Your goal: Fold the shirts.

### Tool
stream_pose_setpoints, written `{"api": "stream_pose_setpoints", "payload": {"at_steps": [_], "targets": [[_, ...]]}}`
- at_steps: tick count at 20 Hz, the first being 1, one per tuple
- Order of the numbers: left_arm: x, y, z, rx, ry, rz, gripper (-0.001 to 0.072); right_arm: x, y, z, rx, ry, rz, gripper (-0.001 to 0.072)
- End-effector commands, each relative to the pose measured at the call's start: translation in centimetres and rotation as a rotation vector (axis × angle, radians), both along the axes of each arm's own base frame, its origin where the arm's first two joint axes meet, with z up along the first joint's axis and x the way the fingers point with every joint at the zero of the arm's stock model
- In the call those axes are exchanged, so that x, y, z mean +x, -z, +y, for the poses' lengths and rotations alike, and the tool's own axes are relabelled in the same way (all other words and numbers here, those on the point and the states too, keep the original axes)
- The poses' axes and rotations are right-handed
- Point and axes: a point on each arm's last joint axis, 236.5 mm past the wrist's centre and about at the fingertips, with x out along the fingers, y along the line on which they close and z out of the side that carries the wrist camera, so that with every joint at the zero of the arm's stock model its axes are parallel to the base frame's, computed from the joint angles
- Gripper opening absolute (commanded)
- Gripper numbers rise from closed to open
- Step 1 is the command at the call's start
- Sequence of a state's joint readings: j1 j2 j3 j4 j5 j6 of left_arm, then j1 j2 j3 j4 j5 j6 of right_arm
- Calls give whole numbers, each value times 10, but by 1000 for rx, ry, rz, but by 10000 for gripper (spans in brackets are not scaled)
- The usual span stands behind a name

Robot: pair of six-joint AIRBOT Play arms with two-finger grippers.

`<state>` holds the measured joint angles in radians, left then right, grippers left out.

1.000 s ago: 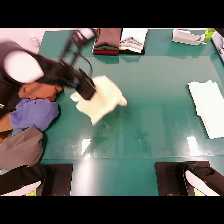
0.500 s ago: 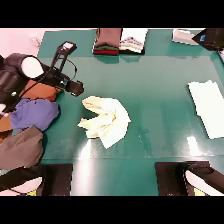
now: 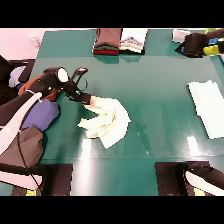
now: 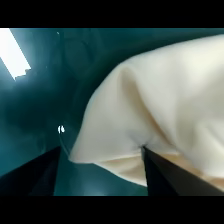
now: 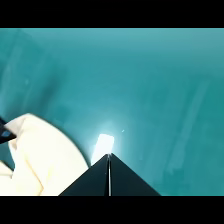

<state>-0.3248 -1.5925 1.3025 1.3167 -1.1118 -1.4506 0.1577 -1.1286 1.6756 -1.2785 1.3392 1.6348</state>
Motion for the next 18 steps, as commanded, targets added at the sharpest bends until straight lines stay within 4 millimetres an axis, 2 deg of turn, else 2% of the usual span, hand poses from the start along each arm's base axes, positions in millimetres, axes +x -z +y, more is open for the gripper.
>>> {"api": "stream_pose_setpoints", "payload": {"at_steps": [1,2,3,5,7,9,10,11,12,16,18], "targets": [[5,19,-4,-6,-38,22,546,5,25,22,-20,-54,64,16],[8,16,-3,-5,-35,12,267,5,33,27,-26,-68,90,16],[14,10,-1,9,-23,-10,19,5,43,30,-35,-79,120,16],[24,-8,0,18,-4,-47,24,2,72,36,-50,-94,199,16],[31,-24,2,36,23,-68,24,-13,119,40,-64,-94,325,16],[35,-34,3,43,37,-84,24,-37,173,43,-85,-94,468,18],[35,-35,2,43,37,-82,24,-50,198,48,-93,-107,521,82],[34,-34,3,44,37,-78,24,-62,218,55,-96,-123,560,346],[34,-34,3,43,36,-79,24,-74,234,65,-84,-140,593,503],[35,-34,2,42,34,-81,24,-117,285,99,-117,-170,732,502],[35,-34,2,42,32,-80,24,-128,304,120,-147,-214,752,502]]}}
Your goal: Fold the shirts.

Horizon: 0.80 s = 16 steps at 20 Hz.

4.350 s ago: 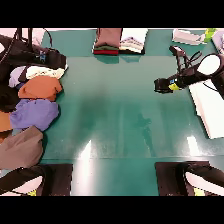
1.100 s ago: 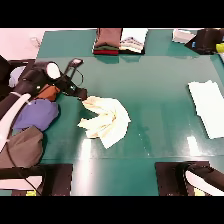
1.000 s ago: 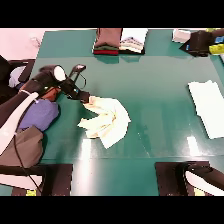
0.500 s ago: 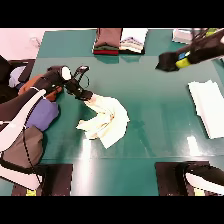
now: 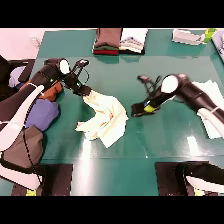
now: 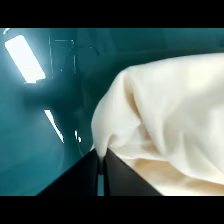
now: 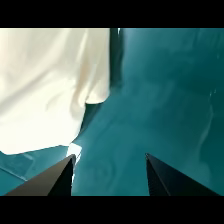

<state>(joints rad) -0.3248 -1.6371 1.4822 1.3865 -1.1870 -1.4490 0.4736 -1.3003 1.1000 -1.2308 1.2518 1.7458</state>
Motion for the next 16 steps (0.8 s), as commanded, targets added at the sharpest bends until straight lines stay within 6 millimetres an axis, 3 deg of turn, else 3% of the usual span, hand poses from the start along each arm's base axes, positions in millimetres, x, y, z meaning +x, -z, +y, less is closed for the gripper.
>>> {"api": "stream_pose_setpoints", "payload": {"at_steps": [1,5,6,9,10,12,14,16], "targets": [[0,-1,0,2,0,3,24,-26,40,34,-25,-39,58,502],[-1,-1,1,2,0,5,24,-37,67,59,-43,-53,75,497],[-1,-1,1,2,0,5,24,-38,71,63,-44,-58,71,460],[-1,-1,1,2,0,5,24,-30,76,75,-21,-57,24,190],[-1,-1,1,2,1,6,24,-26,76,78,-12,-53,4,39],[-1,-7,1,-1,1,-5,24,-20,73,75,-8,-35,-6,15],[7,-39,5,-4,0,-103,24,-8,52,62,6,-3,-37,14],[18,-98,14,4,-1,-263,24,13,13,27,-7,46,-131,14]]}}
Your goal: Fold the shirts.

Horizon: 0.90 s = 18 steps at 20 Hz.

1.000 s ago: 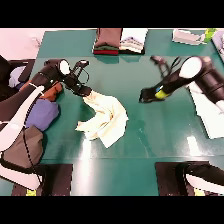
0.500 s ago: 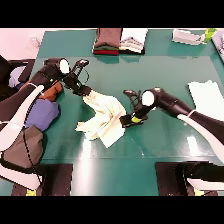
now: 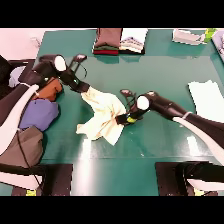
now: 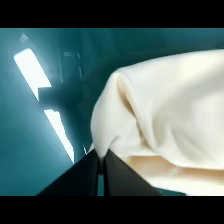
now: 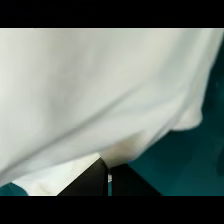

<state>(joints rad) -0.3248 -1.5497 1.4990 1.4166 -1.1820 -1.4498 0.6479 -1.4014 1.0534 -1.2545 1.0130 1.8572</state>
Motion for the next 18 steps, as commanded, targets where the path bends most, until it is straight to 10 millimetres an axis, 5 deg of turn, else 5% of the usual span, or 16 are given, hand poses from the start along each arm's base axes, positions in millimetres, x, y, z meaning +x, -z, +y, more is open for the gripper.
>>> {"api": "stream_pose_setpoints", "payload": {"at_steps": [1,3,6,10,12,14,16,18], "targets": [[12,-90,14,6,-5,-234,24,30,-58,-54,-26,82,-133,14],[4,-174,18,-48,-5,-415,24,50,-122,-104,-51,160,-255,14],[-34,-287,20,-165,-1,-649,24,65,-236,-157,-12,247,-489,13],[-95,-370,11,-290,108,-828,23,52,-361,-193,49,324,-765,12],[-112,-383,0,-315,198,-864,23,42,-395,-201,60,337,-829,13],[-118,-379,-11,-327,267,-850,23,37,-406,-203,59,338,-837,12],[-111,-352,-15,-295,292,-794,23,38,-392,-202,29,318,-774,12],[-101,-299,-16,-253,295,-656,23,41,-354,-202,-21,289,-663,12]]}}
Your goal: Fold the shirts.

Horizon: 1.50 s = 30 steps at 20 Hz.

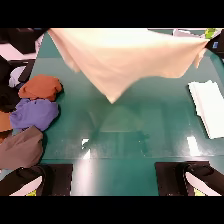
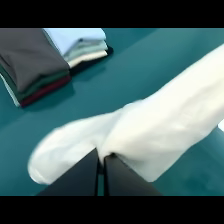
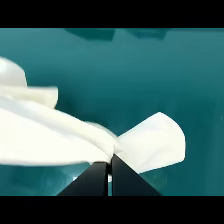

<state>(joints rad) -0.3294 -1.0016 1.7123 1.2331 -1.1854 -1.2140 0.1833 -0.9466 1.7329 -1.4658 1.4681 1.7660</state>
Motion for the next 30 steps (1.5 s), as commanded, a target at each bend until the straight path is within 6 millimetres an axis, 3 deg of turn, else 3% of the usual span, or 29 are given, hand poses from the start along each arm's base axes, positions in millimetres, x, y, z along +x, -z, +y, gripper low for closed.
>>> {"api": "stream_pose_setpoints", "payload": {"at_steps": [1,4,7,10,13,14,15,16,19,24,27,30], "targets": [[2,76,-9,87,56,179,23,-4,45,-4,-59,-17,153,12],[-3,189,-8,173,66,450,23,-6,115,-5,-80,-15,296,12],[-41,288,-3,225,88,722,24,-21,175,-6,-95,-13,427,12],[-87,335,-8,195,128,923,24,-30,207,-8,-108,-12,507,12],[-108,343,-14,168,176,998,27,-29,215,-8,-104,-4,513,13],[-108,343,-14,165,173,997,148,-28,214,-8,-103,-3,507,13],[-105,343,-15,160,166,990,386,-27,213,-8,-102,-3,503,12],[-103,341,-16,155,162,984,441,-27,213,-8,-102,-3,502,13],[-82,324,-7,185,110,921,437,-25,213,-8,-100,-2,495,12],[-29,290,36,320,-86,738,437,-25,213,-8,-100,-2,495,13],[-28,296,43,334,-124,754,438,-25,213,-8,-100,-3,493,13],[-54,324,26,261,-90,877,437,-22,212,-7,-98,-1,482,13]]}}
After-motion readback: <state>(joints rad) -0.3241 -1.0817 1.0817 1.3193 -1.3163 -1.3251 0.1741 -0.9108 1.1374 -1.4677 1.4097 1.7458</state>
